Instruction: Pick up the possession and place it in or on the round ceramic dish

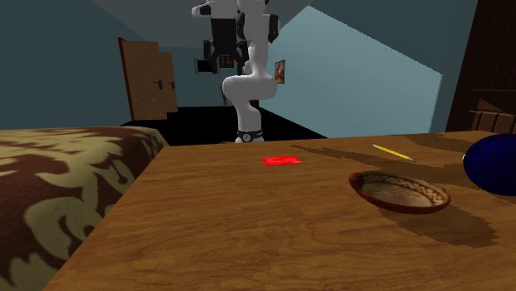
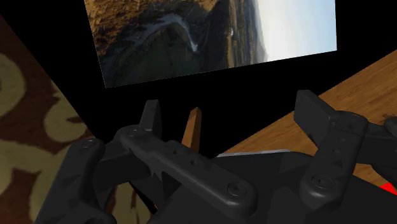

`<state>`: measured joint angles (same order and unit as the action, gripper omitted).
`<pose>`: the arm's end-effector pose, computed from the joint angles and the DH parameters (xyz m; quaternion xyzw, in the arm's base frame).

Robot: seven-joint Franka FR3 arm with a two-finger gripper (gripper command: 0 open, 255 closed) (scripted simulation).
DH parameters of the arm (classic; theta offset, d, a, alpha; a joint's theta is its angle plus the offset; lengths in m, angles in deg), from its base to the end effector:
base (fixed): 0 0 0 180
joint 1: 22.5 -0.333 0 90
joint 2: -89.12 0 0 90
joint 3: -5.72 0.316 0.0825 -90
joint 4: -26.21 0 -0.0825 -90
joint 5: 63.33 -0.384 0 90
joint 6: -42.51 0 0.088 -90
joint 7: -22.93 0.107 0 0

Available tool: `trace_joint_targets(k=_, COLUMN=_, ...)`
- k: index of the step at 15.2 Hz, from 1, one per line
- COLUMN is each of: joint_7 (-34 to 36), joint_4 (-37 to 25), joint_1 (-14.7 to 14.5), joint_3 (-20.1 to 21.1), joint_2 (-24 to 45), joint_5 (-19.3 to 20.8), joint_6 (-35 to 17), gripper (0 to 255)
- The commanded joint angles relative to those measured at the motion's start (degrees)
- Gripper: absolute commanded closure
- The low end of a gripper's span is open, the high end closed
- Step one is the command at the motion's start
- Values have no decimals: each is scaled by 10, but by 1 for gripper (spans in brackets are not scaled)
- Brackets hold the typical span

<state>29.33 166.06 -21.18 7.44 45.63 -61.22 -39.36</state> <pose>0.2916 -0.0006 0.5329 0.9899 -0.0576 -0.1244 0.0356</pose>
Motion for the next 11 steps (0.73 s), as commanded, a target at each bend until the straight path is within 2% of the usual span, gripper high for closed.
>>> trace_joint_targets(k=1, joint_7=0, joint_4=0, joint_1=0, joint_3=0, joint_2=0, joint_5=0, joint_6=0, gripper=0)
trace_joint_targets(k=11, joint_7=222, joint_4=-18, joint_1=9, joint_3=72, joint_2=152, joint_5=-159, joint_6=-102, gripper=0)
